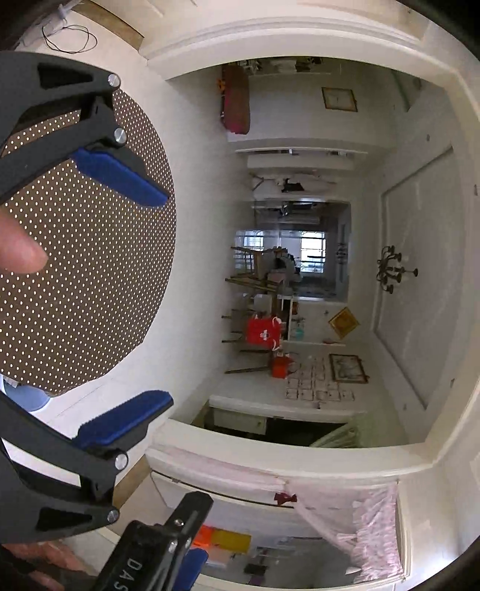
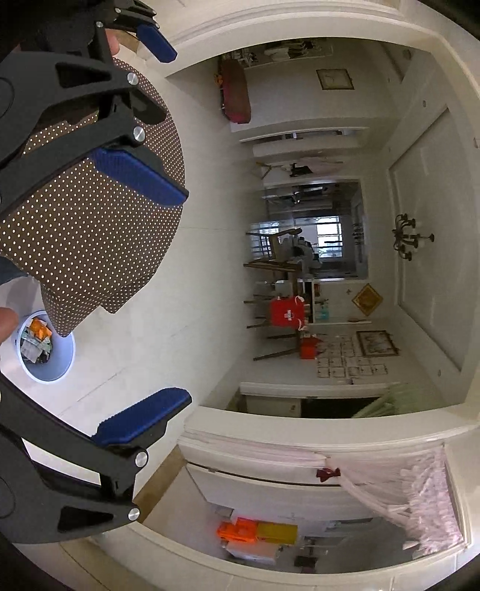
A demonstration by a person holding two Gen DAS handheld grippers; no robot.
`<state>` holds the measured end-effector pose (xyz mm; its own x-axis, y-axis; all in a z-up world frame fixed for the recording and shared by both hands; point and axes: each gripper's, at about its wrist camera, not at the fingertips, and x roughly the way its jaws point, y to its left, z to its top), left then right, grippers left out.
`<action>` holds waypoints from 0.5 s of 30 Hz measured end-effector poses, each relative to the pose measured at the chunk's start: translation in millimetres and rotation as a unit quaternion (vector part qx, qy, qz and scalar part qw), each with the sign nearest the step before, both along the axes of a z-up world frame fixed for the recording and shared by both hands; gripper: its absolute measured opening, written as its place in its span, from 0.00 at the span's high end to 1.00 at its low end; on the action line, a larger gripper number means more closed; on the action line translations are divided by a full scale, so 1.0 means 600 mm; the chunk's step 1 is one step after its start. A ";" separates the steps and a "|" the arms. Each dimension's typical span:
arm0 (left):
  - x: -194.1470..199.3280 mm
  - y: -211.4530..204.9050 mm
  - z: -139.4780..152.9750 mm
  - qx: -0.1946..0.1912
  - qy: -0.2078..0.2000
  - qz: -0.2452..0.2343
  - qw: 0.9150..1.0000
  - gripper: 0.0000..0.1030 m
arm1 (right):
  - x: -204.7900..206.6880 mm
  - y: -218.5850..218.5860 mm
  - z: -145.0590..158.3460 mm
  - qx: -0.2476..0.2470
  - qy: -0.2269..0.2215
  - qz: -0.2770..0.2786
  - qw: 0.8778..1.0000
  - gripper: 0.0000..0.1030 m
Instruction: Collect trash
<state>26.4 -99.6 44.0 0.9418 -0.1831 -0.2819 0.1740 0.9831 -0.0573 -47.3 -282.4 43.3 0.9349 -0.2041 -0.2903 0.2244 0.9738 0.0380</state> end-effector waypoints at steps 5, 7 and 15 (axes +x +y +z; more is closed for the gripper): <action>-0.015 0.012 0.010 0.000 -0.013 0.012 1.000 0.05 | -0.004 0.008 0.002 -0.003 -0.004 -0.002 1.000 0.06; -0.019 0.013 0.012 0.000 -0.018 0.016 1.000 0.05 | -0.004 0.008 0.001 -0.001 -0.004 0.002 1.000 0.06; -0.032 0.012 0.014 -0.002 -0.024 0.024 0.999 0.05 | -0.006 0.015 0.003 -0.008 -0.009 0.006 1.000 0.06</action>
